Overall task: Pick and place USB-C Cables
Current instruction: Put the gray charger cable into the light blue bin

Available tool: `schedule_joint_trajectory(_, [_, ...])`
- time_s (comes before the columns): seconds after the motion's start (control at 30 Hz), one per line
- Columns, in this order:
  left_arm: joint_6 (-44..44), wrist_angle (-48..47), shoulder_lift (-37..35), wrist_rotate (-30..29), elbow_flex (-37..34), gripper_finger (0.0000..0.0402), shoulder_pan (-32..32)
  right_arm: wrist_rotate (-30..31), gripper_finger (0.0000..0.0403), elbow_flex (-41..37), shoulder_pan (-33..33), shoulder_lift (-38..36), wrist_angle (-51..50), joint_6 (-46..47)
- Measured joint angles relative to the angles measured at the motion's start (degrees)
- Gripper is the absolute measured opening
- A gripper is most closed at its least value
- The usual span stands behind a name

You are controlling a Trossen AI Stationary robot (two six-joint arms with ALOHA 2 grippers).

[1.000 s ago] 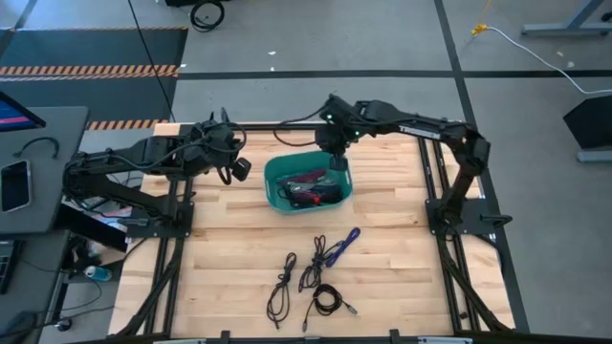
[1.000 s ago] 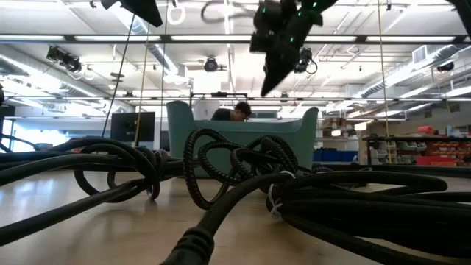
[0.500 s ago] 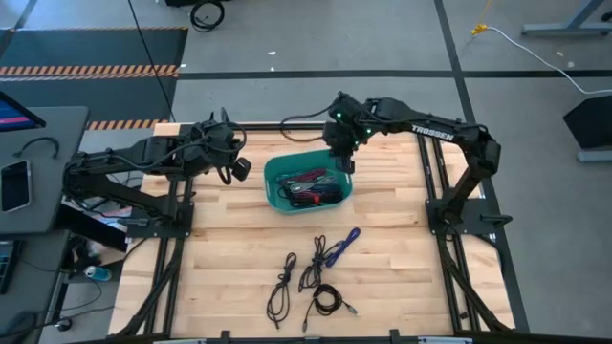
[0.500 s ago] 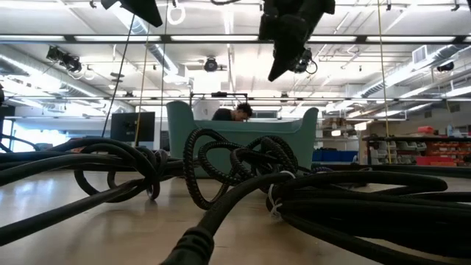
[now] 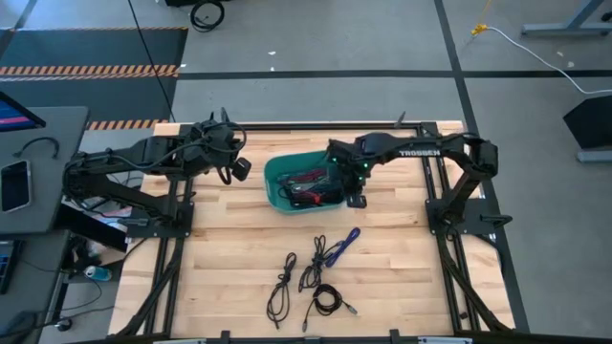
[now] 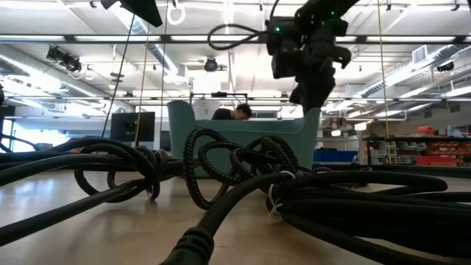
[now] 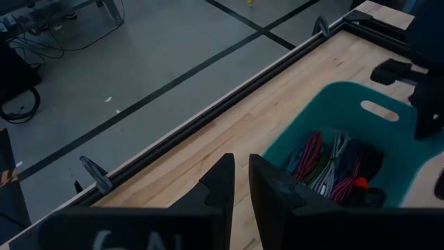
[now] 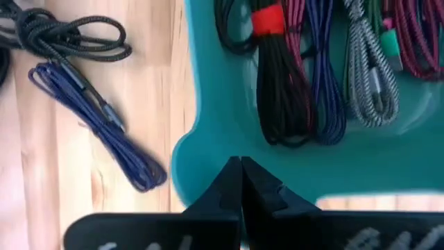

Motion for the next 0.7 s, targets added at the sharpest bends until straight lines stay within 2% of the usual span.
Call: schedule_joint_trajectory(0.7, [-0.09, 0.59, 0.00, 0.00, 0.00, 0.0050, 0.00, -2.41, 0.0000, -1.87, 4.42, -0.01, 4.36, 6.40])
